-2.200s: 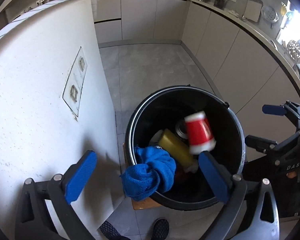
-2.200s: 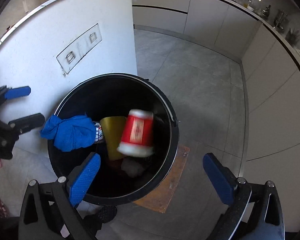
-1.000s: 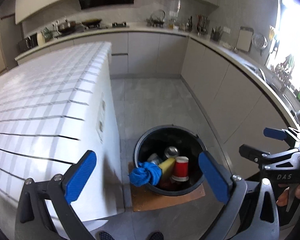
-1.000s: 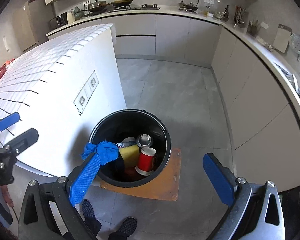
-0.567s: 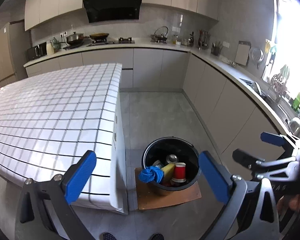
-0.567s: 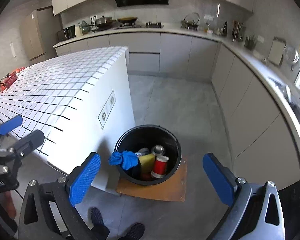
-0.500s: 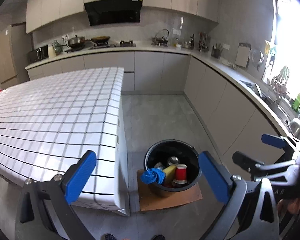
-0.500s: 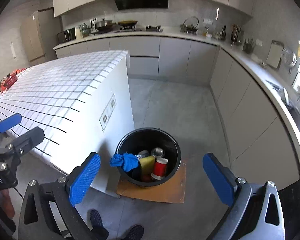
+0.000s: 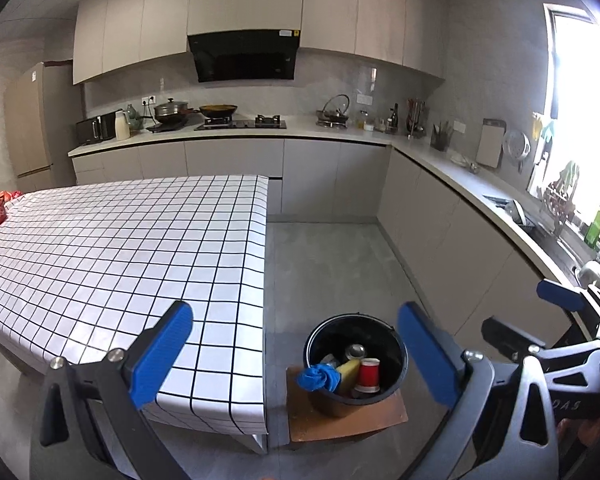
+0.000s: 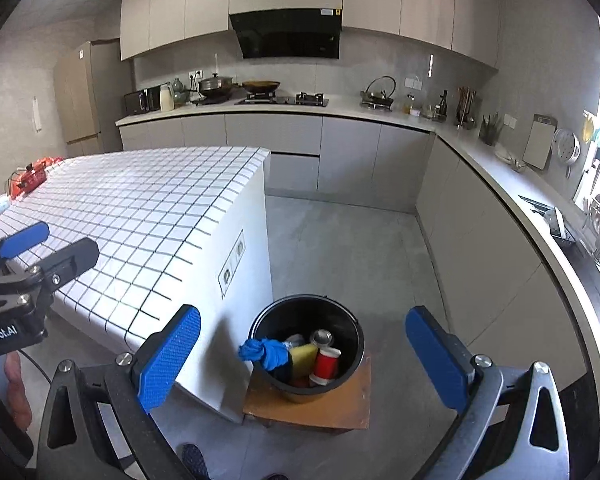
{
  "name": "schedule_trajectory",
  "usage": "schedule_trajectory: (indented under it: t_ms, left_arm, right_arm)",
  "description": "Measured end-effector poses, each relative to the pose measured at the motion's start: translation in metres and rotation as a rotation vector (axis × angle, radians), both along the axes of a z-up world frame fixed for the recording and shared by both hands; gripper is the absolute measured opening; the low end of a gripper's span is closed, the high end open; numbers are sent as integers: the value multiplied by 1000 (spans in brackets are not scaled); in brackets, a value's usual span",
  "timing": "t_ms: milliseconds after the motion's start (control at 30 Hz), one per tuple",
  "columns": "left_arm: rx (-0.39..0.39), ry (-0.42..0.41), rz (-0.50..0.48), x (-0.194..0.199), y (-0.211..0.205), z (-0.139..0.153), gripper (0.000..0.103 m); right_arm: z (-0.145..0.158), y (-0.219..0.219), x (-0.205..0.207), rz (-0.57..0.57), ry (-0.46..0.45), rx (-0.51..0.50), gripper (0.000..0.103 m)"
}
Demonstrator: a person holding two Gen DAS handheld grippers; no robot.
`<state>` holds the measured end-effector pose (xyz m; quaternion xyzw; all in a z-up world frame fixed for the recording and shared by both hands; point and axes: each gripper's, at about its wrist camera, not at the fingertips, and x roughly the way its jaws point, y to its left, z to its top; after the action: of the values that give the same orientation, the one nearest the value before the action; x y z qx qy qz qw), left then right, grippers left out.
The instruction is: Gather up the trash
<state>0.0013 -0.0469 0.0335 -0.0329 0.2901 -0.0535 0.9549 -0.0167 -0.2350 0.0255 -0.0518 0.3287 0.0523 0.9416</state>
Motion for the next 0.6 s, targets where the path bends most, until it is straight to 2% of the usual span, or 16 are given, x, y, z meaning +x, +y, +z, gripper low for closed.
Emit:
schedule_trajectory:
  t_ms: [167,600]
  left_arm:
    - [6,-11,2,-1,0,0,103]
    - [17,-8,-3,3,2,1,103]
  right_arm:
    - [7,3,5,10,-25,2,103]
    - [2,8,14,23,-19,0,103]
